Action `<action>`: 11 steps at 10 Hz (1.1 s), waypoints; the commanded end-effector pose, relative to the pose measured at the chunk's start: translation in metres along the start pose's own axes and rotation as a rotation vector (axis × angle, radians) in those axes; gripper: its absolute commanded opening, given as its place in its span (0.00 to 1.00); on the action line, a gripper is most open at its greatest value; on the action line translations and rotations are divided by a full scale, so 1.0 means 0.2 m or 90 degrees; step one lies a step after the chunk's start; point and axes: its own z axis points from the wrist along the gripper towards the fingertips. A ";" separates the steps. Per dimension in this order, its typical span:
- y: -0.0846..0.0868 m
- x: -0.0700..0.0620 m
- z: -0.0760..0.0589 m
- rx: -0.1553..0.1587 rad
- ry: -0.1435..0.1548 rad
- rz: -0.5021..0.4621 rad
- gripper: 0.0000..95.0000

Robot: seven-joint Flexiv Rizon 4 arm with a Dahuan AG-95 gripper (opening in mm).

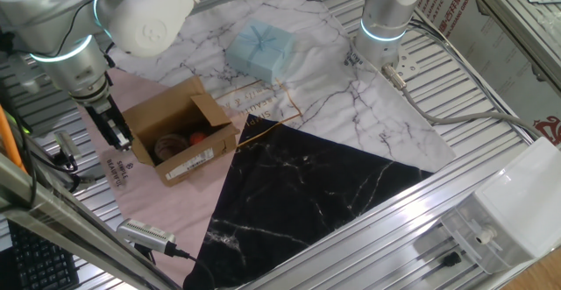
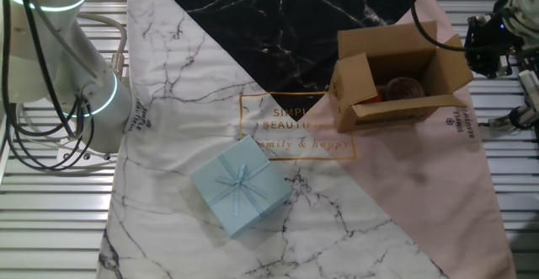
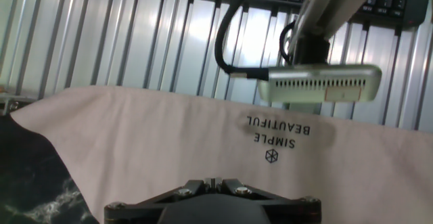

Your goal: Cover the box

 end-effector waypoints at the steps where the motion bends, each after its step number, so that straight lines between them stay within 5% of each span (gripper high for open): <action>1: 0.00 0.01 0.00 -0.001 -0.002 0.001 0.00; 11: 0.03 0.09 0.00 0.003 0.004 0.000 0.00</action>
